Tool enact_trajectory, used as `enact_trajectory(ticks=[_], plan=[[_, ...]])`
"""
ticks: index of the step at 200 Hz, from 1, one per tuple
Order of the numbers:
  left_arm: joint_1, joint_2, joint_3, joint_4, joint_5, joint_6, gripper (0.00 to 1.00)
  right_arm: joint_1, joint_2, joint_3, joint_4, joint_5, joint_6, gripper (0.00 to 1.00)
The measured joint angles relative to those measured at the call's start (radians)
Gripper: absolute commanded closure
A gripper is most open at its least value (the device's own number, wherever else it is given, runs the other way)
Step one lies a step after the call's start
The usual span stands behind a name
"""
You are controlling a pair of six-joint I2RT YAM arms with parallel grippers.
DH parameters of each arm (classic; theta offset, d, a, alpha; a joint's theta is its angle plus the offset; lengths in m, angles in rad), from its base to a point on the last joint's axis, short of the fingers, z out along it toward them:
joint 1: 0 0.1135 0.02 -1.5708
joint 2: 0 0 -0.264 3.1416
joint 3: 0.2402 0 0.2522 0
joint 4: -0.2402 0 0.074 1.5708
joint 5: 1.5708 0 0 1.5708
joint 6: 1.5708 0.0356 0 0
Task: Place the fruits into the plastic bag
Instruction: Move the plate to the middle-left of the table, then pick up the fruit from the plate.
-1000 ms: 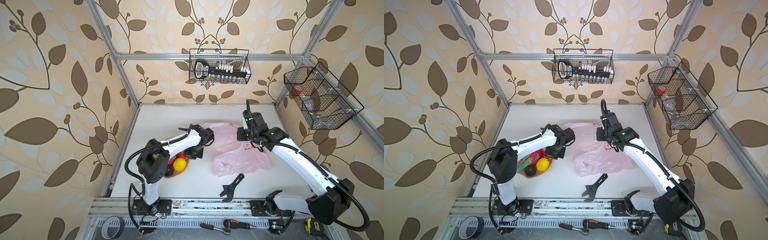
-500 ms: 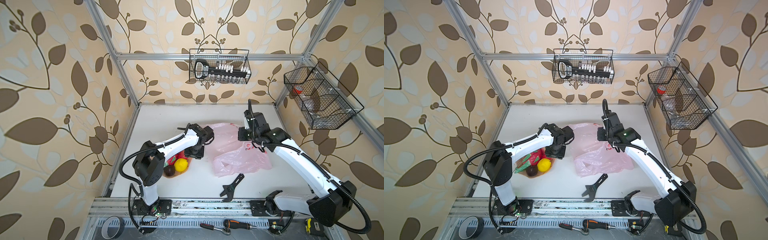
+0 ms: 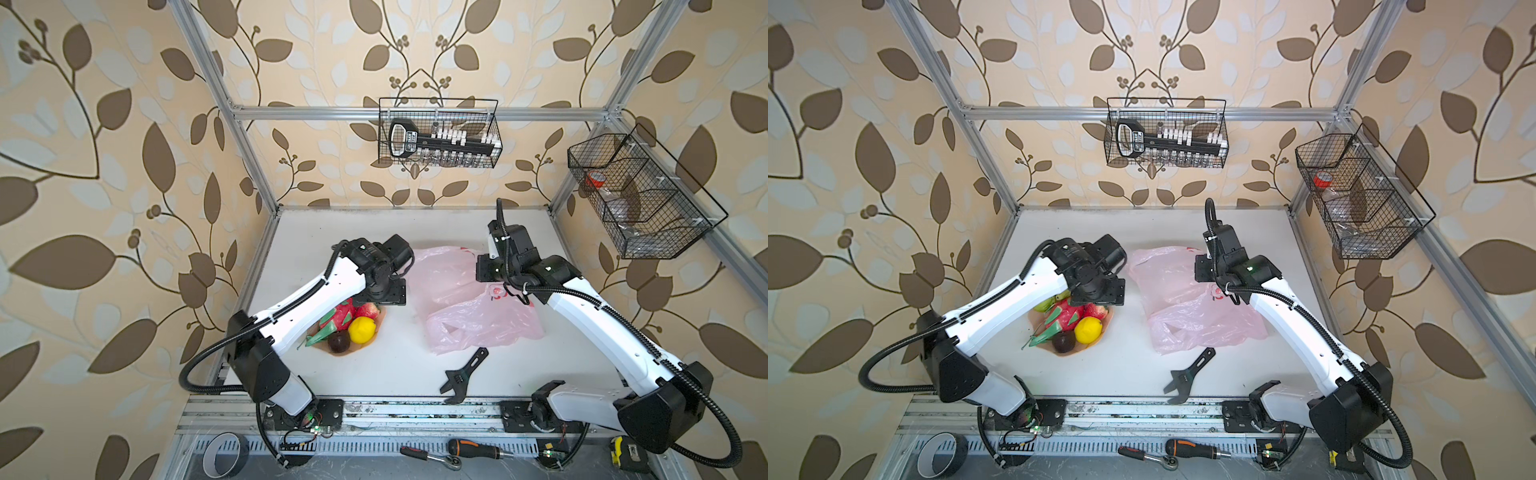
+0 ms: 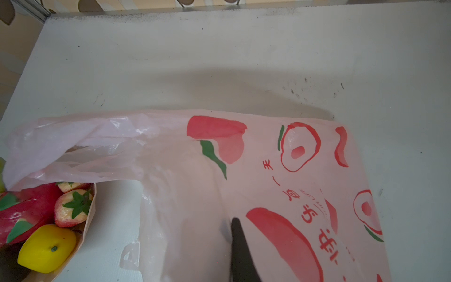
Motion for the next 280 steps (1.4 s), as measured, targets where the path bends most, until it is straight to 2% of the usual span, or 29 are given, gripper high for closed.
enact_trajectory(ticks=[19,63,114,149,183,280], plan=[[0.081,-0.089,0.021,-0.017,0.003,-0.005,0.01,0.0,0.0,0.0,0.0,-0.007,0.0,1.0],[0.351,-0.247,-0.015,-0.066,0.021,0.004,0.01,0.0,0.0,0.0,-0.001,-0.026,-0.011,1.0],[0.639,-0.27,-0.14,-0.053,0.108,0.005,0.01,0.0,0.0,0.0,-0.001,-0.063,-0.026,1.0],[0.76,-0.273,-0.215,-0.003,0.167,0.005,0.01,0.0,0.0,0.0,-0.009,-0.066,-0.034,1.0],[0.827,-0.253,-0.312,0.051,0.222,-0.001,0.01,0.0,0.0,0.0,-0.015,-0.066,-0.038,1.0],[0.837,-0.153,-0.401,0.172,0.273,-0.001,0.03,0.0,0.001,0.0,-0.025,-0.063,-0.053,1.0]])
